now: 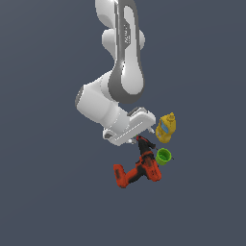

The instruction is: Pick up a designated object from a clutter of objects.

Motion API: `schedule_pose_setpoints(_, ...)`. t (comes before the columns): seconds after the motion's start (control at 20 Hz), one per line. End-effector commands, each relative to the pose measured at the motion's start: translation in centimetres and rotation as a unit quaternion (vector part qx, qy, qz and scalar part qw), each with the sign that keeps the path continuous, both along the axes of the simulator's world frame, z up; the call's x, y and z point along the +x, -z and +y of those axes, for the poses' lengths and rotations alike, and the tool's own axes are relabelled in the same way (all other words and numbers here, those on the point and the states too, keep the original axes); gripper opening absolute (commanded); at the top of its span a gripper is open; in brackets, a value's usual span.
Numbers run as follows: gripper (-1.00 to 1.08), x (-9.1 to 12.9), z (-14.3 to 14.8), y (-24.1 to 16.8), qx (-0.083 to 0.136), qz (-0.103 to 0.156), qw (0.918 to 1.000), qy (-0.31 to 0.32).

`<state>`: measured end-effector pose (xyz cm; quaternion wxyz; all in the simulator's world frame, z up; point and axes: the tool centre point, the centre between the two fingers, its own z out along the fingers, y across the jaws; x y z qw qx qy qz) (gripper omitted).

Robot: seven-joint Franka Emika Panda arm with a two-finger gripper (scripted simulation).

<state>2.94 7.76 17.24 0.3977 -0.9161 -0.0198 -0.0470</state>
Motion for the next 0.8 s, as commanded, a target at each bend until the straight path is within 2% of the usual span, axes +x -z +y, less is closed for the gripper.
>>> schedule_pose_setpoints(0.0,1.08,0.2,0.0,1.0,0.019,-0.009,0.9997,0.011)
schedule_pose_setpoints(0.35,1.08,0.7,-0.2,3.6,0.057,-0.033,0.9969,0.042)
schedule_pose_setpoints(0.75,1.08,0.9,-0.5,5.3,0.077,-0.050,0.9935,0.067)
